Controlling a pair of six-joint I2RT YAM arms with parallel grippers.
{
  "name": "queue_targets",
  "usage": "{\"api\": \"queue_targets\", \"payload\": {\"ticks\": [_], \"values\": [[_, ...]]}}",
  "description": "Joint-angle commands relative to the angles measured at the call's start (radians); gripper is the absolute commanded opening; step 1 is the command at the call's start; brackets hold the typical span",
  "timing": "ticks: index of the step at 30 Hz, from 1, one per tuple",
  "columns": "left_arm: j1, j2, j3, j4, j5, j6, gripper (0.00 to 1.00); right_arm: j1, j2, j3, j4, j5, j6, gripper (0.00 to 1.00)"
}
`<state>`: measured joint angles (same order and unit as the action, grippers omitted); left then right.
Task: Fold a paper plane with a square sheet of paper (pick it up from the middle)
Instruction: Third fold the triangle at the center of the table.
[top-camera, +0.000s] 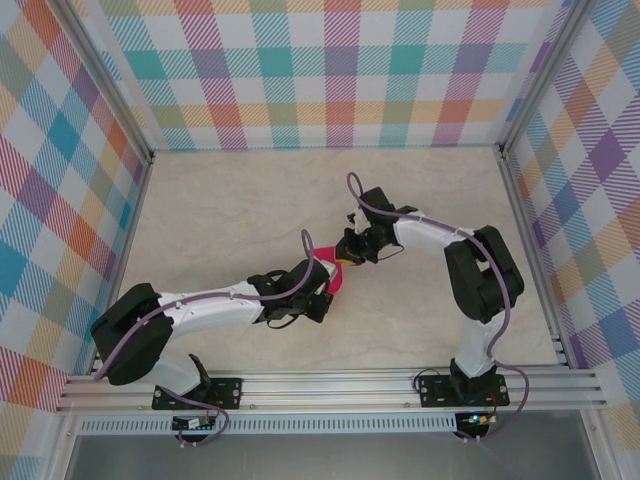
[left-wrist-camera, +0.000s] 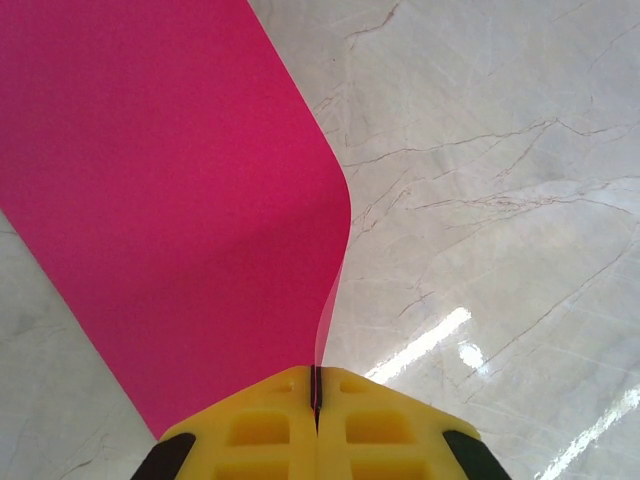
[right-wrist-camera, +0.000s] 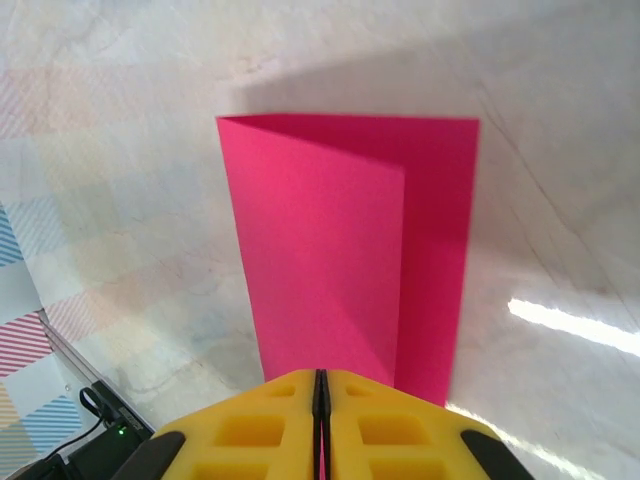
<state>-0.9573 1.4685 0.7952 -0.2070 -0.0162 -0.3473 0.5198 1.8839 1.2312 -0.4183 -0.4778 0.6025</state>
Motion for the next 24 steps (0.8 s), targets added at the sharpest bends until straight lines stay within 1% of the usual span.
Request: {"api": "queue_targets", "payload": {"ticks": [1, 2, 4, 8, 11, 17, 24], "values": [[0.028, -0.010, -0.011, 0.020, 0.069, 0.004, 0.00, 0.012, 0.068, 0.052, -0.047, -0.056, -0.051, 0.11], [0.032, -0.009, -0.012, 0.025, 0.083, 0.003, 0.00, 0.014, 0.085, 0.070, -0.063, -0.055, -0.059, 0.11], [0.039, -0.006, -0.012, 0.031, 0.095, 0.001, 0.00, 0.022, 0.110, 0.094, -0.090, -0.009, -0.073, 0.11], [0.059, 0.003, -0.008, 0.030, 0.126, 0.002, 0.00, 0.023, 0.165, 0.119, -0.092, -0.038, -0.096, 0.12], [0.080, 0.012, -0.010, 0.034, 0.156, 0.001, 0.00, 0.025, 0.199, 0.134, -0.112, -0.030, -0.117, 0.11], [0.128, 0.036, -0.008, 0.042, 0.216, -0.001, 0.00, 0.028, 0.208, 0.123, -0.117, -0.013, -0.143, 0.11], [0.171, 0.057, -0.007, 0.028, 0.205, -0.002, 0.00, 0.030, 0.206, 0.133, -0.130, -0.024, -0.160, 0.12]]}}
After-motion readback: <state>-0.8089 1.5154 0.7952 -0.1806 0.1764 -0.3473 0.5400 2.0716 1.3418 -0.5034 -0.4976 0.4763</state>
